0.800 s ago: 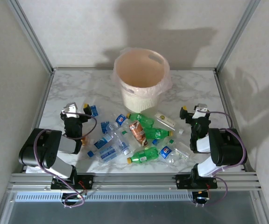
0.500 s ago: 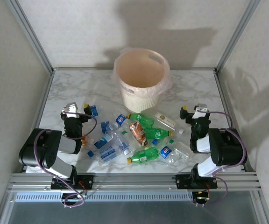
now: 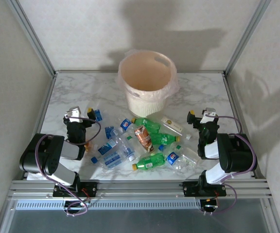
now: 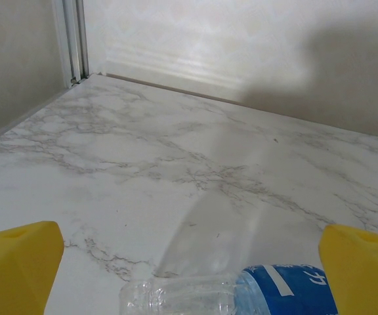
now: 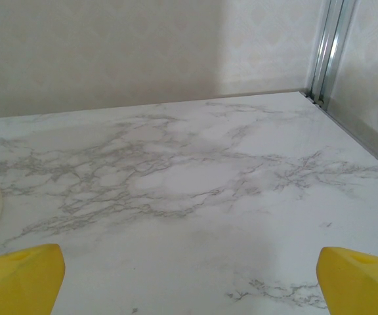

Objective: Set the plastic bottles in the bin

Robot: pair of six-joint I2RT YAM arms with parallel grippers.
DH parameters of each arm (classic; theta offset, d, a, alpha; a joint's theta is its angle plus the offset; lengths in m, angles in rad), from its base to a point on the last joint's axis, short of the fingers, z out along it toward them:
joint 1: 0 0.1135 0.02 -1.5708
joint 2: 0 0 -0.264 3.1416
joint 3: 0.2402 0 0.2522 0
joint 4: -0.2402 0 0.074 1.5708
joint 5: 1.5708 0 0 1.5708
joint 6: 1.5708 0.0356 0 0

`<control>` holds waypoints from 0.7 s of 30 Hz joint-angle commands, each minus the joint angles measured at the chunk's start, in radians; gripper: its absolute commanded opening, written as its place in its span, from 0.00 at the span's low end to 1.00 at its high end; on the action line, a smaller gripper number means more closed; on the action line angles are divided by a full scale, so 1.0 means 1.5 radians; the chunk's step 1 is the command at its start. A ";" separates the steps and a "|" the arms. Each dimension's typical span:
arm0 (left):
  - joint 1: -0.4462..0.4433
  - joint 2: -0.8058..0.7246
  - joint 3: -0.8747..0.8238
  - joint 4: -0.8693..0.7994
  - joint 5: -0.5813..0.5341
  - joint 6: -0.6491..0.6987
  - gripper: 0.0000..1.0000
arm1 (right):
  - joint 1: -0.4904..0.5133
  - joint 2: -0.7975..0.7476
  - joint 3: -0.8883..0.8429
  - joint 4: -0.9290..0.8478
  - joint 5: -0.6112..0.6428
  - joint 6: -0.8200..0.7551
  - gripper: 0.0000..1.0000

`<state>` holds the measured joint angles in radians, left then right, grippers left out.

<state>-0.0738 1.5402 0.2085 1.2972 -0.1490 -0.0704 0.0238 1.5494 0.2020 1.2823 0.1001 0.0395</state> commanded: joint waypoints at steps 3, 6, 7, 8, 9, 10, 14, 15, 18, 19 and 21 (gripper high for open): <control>0.005 0.002 0.012 -0.002 0.008 0.005 0.99 | -0.004 0.000 0.007 0.016 -0.006 -0.008 0.99; 0.005 0.001 0.013 -0.001 0.008 0.005 0.99 | -0.004 0.000 0.007 0.015 -0.006 -0.008 0.99; 0.006 0.001 0.011 0.002 0.008 0.005 0.99 | -0.004 0.000 0.008 0.018 0.002 -0.007 0.99; 0.003 -0.010 0.014 -0.005 -0.018 0.004 0.99 | -0.003 -0.013 0.015 0.000 0.032 0.003 0.99; -0.004 -0.056 0.041 -0.094 -0.059 -0.006 0.99 | -0.003 -0.052 0.042 -0.071 0.075 0.017 0.99; -0.002 -0.105 0.091 -0.225 -0.080 -0.011 0.99 | -0.002 -0.111 0.093 -0.193 0.114 0.031 0.99; 0.000 -0.241 0.242 -0.501 -0.184 -0.107 0.99 | -0.005 -0.248 0.317 -0.654 0.234 0.239 0.99; 0.000 -0.265 0.275 -0.564 -0.178 -0.145 0.95 | -0.005 -0.264 0.344 -0.714 0.244 0.278 0.99; -0.005 -0.313 0.337 -0.713 -0.155 -0.287 0.93 | -0.022 -0.312 0.356 -0.820 0.134 0.345 0.99; -0.008 -0.324 0.342 -0.731 -0.125 -0.315 0.93 | -0.018 -0.310 0.376 -0.860 0.081 0.338 0.99; -0.036 -0.341 0.342 -0.757 -0.087 -0.360 0.97 | 0.020 -0.269 0.451 -1.012 0.067 0.336 0.99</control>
<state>-0.0875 1.0378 0.7288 0.4438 -0.3347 -0.4084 0.0101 1.0668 0.8143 0.2119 0.2939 0.4522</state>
